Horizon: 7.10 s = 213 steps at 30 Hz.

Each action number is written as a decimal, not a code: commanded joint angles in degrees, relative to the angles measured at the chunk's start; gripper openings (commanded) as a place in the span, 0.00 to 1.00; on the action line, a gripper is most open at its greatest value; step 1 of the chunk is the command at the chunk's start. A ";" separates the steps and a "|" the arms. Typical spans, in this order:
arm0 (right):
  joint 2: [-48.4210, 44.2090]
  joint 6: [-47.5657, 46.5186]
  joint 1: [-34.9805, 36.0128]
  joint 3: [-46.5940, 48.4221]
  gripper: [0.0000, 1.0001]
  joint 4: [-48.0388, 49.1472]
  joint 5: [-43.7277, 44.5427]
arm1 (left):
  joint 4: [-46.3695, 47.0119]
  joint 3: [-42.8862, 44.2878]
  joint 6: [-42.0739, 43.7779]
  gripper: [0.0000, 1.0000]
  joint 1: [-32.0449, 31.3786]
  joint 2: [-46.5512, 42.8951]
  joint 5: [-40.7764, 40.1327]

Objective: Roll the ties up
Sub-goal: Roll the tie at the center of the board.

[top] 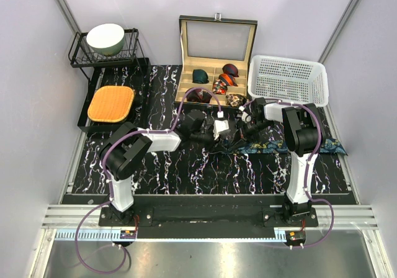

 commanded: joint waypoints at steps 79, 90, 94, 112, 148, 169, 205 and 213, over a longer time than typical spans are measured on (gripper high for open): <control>-1.15 -5.46 0.29 -0.95 0.00 1.45 11.88 | -28.18 7.08 17.90 0.57 -1.47 7.16 -4.15; -0.98 -6.52 0.38 -1.83 0.00 1.28 12.15 | -16.48 7.60 12.00 0.80 -1.02 2.67 -9.15; -1.15 -6.96 0.38 -1.74 0.00 1.28 12.06 | -23.05 11.46 15.43 0.75 -1.46 3.98 -9.42; -1.76 -6.87 0.29 -1.91 0.00 1.28 11.88 | -35.02 22.01 20.62 0.77 -4.89 11.54 -7.84; -11.96 -4.41 -2.25 -1.74 0.00 1.71 5.65 | -42.14 15.69 25.63 0.06 -5.33 13.65 -12.23; -13.11 2.97 -7.00 -11.75 0.61 7.16 -10.97 | -41.53 15.86 21.94 0.00 -4.54 14.62 -11.35; -7.93 -3.88 -2.61 -3.50 0.00 3.04 3.61 | -41.79 13.75 25.62 0.04 -4.54 14.62 -10.65; -2.74 -2.21 -1.03 -3.14 0.00 2.42 10.82 | -38.99 12.79 24.32 0.38 -4.01 13.48 -8.37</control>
